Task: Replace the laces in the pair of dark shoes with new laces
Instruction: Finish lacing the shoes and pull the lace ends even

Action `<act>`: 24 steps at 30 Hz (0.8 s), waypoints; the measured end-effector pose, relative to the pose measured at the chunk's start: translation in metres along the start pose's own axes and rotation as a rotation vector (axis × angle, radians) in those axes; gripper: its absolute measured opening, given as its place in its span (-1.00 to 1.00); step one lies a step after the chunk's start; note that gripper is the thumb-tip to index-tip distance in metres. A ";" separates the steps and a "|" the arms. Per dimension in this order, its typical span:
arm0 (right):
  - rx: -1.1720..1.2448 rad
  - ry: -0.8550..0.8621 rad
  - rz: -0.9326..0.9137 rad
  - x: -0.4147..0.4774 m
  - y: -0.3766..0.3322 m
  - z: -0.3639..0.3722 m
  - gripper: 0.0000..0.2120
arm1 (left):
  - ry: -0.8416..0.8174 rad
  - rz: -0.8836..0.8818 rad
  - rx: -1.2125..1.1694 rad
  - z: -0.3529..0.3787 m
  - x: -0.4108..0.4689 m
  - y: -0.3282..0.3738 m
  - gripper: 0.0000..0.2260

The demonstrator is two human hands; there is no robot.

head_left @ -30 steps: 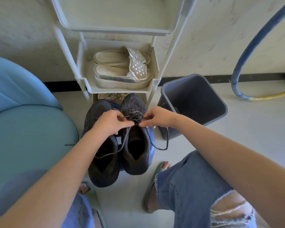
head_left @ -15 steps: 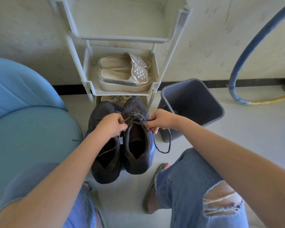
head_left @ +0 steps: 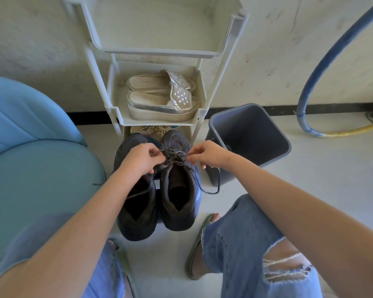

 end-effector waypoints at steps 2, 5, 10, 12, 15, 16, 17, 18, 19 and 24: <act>0.045 0.016 -0.034 0.004 -0.004 0.002 -0.86 | 0.045 0.043 -0.019 0.001 0.004 0.003 -0.90; -0.085 -0.031 -0.050 0.012 -0.008 0.009 -0.79 | -0.029 0.137 0.069 0.010 0.008 0.008 -0.85; -0.195 -0.090 -0.038 0.020 -0.009 0.013 -0.78 | -0.138 0.199 0.216 0.016 0.013 0.013 -0.82; -0.177 -0.115 -0.039 0.020 -0.008 0.012 -0.81 | -0.161 0.228 0.282 0.016 0.016 0.015 -0.84; -0.120 -0.130 -0.040 0.019 -0.006 0.009 -0.84 | -0.173 0.235 0.288 0.015 0.018 0.015 -0.85; -0.095 -0.128 -0.043 0.018 -0.005 0.008 -0.86 | -0.179 0.238 0.276 0.014 0.019 0.014 -0.86; -0.077 -0.110 -0.049 0.018 -0.004 0.008 -0.87 | -0.188 0.244 0.266 0.013 0.020 0.013 -0.87; -0.064 -0.079 -0.050 0.019 -0.003 0.007 -0.88 | -0.194 0.250 0.253 0.012 0.020 0.011 -0.88; -0.051 -0.050 -0.042 0.020 -0.001 0.006 -0.88 | -0.192 0.254 0.233 0.012 0.021 0.009 -0.90; -0.090 -0.062 -0.006 0.021 0.001 0.009 -0.82 | -0.200 0.252 0.181 0.013 0.022 0.003 -0.89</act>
Point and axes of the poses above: each hand's wrist, its own x-axis towards the middle knuckle, its own z-axis out of the palm, y = z × x, the point moved 2 cm from there along x, towards the middle knuckle, and after that the axes turned 8 degrees about z, right-handed, at the moved point
